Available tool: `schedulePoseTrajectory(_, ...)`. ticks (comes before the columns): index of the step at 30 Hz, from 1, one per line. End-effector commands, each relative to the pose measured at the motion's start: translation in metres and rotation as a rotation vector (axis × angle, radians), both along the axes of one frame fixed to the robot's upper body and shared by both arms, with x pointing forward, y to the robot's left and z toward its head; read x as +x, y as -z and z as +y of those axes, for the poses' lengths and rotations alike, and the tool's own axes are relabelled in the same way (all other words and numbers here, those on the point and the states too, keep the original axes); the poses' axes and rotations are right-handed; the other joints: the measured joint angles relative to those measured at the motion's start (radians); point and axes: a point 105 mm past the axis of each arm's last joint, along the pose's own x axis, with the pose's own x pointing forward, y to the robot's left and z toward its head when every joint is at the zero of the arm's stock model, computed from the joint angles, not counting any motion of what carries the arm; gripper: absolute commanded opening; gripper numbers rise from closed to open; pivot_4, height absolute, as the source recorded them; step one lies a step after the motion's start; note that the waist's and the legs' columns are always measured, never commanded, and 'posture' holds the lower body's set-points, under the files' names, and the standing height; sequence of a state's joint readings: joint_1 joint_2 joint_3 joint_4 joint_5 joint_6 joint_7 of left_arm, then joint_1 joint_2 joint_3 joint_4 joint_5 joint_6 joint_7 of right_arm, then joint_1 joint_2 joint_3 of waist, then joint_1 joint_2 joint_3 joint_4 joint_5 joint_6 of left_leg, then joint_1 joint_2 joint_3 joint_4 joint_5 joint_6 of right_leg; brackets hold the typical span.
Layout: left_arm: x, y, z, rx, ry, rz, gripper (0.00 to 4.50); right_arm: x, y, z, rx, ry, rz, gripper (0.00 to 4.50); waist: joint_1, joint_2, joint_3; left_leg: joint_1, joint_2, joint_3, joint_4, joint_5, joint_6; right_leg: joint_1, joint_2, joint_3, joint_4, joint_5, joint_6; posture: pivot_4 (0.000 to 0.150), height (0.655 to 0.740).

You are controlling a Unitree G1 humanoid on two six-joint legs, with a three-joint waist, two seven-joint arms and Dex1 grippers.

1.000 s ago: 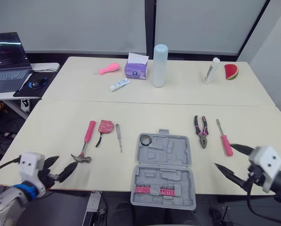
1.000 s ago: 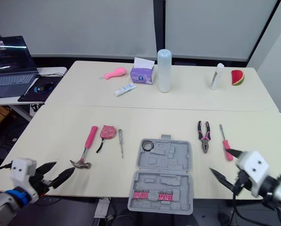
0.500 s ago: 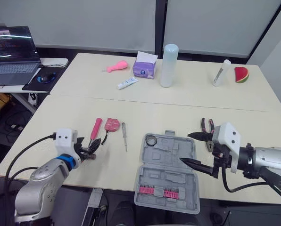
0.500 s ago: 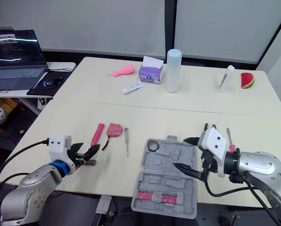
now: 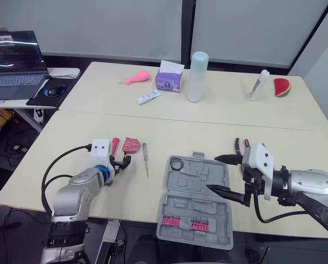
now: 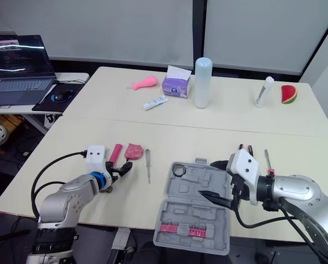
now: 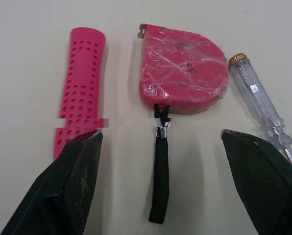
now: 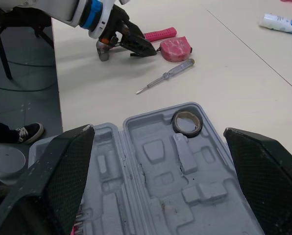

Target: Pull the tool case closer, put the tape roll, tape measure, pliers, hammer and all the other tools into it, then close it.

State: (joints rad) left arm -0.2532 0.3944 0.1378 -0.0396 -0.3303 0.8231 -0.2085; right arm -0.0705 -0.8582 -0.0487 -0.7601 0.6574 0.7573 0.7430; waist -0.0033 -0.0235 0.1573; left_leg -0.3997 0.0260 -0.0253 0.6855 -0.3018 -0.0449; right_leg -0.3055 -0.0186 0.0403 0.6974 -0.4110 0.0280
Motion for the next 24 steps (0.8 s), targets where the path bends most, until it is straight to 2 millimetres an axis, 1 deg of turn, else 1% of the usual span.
schedulePoseTrajectory(1, 0.006, -0.001, -0.003, 0.016, 0.010, -0.002, 3.98, -0.002, -0.006, 0.004, 0.002, -0.027, -0.035, 4.50, 0.000, 0.000, 0.000, 0.000, 0.000, 0.000, 0.000, 0.000, 0.000, 0.000, 0.000, 0.000, 0.000, 0.000, 0.000, 0.150, 0.7161)
schedulePoseTrajectory(5, 0.009, 0.008, -0.002, 0.029, -0.001, 0.044, 3.98, -0.003, -0.005, 0.004, 0.002, -0.026, -0.034, 4.50, 0.001, 0.000, 0.000, 0.000, 0.000, 0.000, 0.000, 0.000, 0.000, 0.000, 0.000, 0.000, 0.000, 0.000, 0.000, 0.150, 0.7161)
schedulePoseTrajectory(7, 0.009, 0.013, -0.005, 0.020, 0.007, 0.065, 3.98, -0.003, -0.005, 0.004, 0.002, -0.025, -0.034, 4.50, 0.001, 0.000, 0.000, 0.000, 0.000, 0.000, 0.000, 0.000, 0.000, 0.000, 0.000, 0.000, 0.000, 0.000, 0.000, 0.150, 0.7161)
schedulePoseTrajectory(8, 0.009, 0.015, -0.007, 0.010, 0.012, 0.076, 3.81, -0.003, -0.004, 0.004, 0.002, -0.024, -0.033, 4.50, 0.001, 0.000, 0.000, 0.000, 0.000, 0.000, 0.000, 0.000, 0.000, 0.001, 0.000, 0.000, 0.000, 0.000, 0.000, 0.150, 0.7161)
schedulePoseTrajectory(10, 0.008, 0.019, -0.010, 0.003, 0.020, 0.096, 3.46, -0.004, -0.004, 0.004, 0.001, -0.024, -0.033, 4.50, 0.001, 0.000, 0.000, 0.001, 0.000, 0.000, 0.000, 0.000, 0.000, 0.001, 0.000, 0.000, 0.000, 0.000, 0.000, 0.150, 0.7161)
schedulePoseTrajectory(21, 0.004, 0.028, -0.009, -0.003, 0.016, 0.133, 0.23, -0.004, -0.005, 0.005, 0.001, -0.025, -0.041, 4.50, 0.002, 0.001, -0.001, 0.001, 0.000, 0.000, 0.001, 0.000, 0.000, 0.003, -0.001, -0.001, -0.001, 0.000, 0.000, 0.150, 0.7161)
schedulePoseTrajectory(22, 0.003, 0.029, -0.009, -0.003, 0.016, 0.135, 0.03, -0.004, -0.005, 0.005, 0.001, -0.025, -0.042, 4.50, 0.002, 0.001, -0.001, 0.001, -0.001, 0.000, 0.001, 0.000, 0.000, 0.003, -0.001, -0.001, -0.001, 0.000, 0.000, 0.150, 0.7161)
schedulePoseTrajectory(24, 0.004, 0.028, -0.008, 0.006, 0.027, 0.130, 0.03, -0.004, -0.005, 0.006, 0.002, -0.024, -0.044, 4.50, 0.002, 0.001, -0.001, 0.001, -0.001, 0.000, 0.001, 0.000, 0.000, 0.003, -0.001, -0.001, -0.001, 0.000, 0.000, 0.150, 0.7161)
